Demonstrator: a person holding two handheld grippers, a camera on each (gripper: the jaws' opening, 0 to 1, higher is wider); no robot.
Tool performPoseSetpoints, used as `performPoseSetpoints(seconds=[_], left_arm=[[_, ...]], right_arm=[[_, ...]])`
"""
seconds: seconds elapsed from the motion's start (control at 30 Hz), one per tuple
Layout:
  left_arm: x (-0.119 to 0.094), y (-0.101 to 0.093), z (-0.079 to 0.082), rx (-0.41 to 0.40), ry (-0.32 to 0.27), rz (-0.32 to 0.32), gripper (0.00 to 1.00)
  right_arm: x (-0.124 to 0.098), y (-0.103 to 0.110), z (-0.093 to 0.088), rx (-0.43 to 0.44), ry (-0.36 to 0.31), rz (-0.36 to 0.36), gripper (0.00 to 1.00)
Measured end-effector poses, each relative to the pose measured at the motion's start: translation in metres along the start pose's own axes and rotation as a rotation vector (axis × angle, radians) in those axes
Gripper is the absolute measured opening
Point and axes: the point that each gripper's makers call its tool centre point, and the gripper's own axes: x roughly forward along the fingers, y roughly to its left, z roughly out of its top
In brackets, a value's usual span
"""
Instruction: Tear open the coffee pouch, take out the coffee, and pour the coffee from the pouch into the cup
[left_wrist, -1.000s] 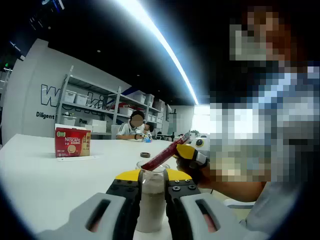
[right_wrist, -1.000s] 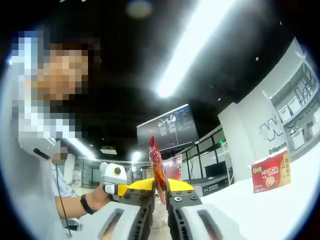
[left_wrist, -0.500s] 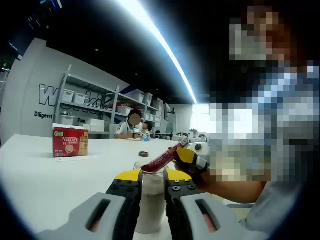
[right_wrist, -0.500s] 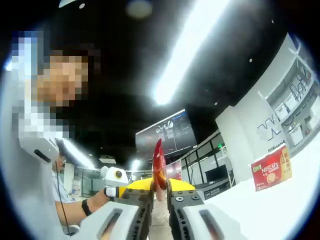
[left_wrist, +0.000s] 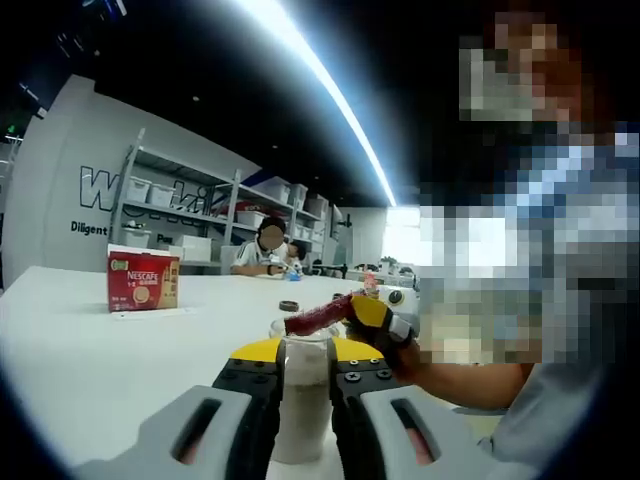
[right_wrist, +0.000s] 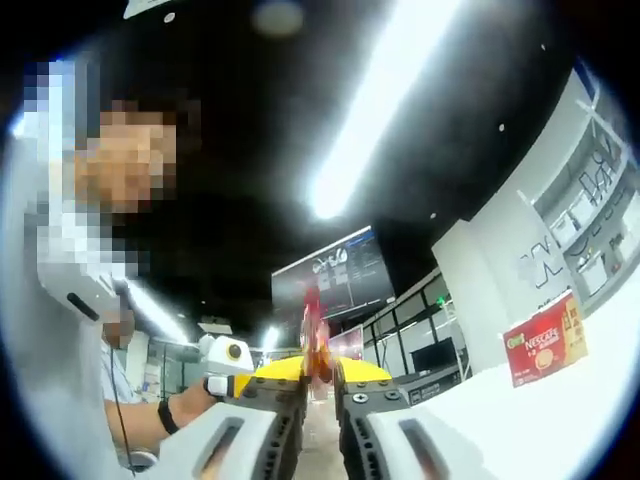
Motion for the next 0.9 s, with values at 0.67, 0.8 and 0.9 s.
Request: performPoseSetpoints(seconds=[0.67, 0.8, 0.9], left_arm=[[0.002, 0.004, -0.004, -0.011, -0.001, 0.002, 0.19], [0.005, 0.002, -0.006, -0.015, -0.001, -0.007, 0.19], [0.004, 0.001, -0.007, -0.016, -0.001, -0.011, 0.19]], right_arm=[[0.004, 0.001, 0.002, -0.087, 0.287, 0.006, 0.12], [0.007, 0.004, -0.001, -0.096, 0.298, 0.013, 0.11], [0.008, 0.004, -0.002, -0.099, 0.302, 0.012, 0.07]])
